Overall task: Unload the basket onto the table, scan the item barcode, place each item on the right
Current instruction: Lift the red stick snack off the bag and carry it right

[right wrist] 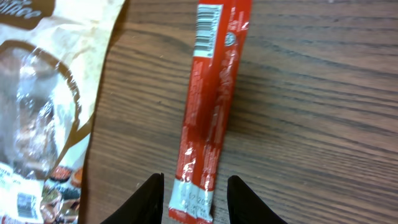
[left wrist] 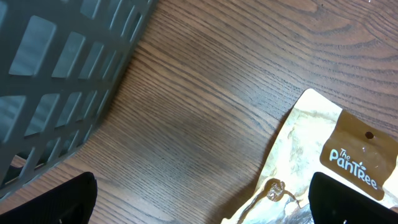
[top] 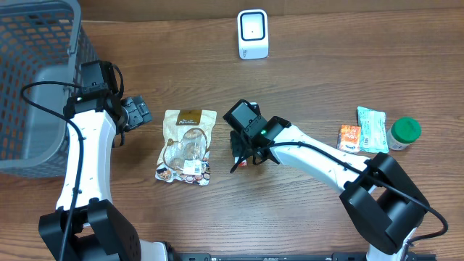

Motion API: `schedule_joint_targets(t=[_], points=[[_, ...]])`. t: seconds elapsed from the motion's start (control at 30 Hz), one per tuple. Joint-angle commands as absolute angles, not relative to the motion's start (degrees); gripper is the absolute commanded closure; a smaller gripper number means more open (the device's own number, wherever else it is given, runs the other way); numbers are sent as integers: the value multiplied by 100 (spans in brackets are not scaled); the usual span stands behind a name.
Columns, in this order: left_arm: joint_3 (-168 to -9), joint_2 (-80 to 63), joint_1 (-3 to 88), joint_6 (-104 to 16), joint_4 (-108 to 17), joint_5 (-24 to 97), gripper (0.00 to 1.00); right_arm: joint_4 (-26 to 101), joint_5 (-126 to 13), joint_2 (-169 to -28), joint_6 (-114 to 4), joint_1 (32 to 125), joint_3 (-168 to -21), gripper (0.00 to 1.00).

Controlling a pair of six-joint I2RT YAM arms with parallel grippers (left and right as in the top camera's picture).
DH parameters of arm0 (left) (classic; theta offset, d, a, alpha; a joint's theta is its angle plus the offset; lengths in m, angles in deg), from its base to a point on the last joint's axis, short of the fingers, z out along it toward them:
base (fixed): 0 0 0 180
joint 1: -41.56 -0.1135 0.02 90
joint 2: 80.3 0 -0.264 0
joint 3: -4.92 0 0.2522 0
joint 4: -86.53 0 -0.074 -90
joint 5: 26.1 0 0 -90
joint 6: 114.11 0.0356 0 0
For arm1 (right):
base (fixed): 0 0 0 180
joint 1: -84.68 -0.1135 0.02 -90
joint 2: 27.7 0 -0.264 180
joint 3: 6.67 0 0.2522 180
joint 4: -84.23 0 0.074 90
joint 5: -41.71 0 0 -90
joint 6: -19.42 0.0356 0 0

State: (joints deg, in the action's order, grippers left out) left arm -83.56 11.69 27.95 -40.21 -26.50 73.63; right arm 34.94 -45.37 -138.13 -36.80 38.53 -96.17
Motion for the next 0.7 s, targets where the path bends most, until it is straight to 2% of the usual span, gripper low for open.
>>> schedule_joint_targets(t=[0.0,0.37,0.47,0.6,0.67], points=[[-8389,1121,2808,-3955,-2641,7440,0,3534,-4222,-13969,-3452,3835,-9574,66],[-8389,1121,2808,-3955,-2641,7440,0,4049,-4185,-14657,-3452,3739,-9576,64],[-8389,1121,2808,-3955,-2641,7440,0,4087,-4172,-14690,-3455,3739,-9578,78],[-8389,1121,2808,-3955,-2641,7440,0,3986,-4098,-14613,-3483,3805,-9650,87],[-8389,1121,2808,-3955,-2641,7440,0,3881,-4096,-14508,-3498,3883,-9690,87]])
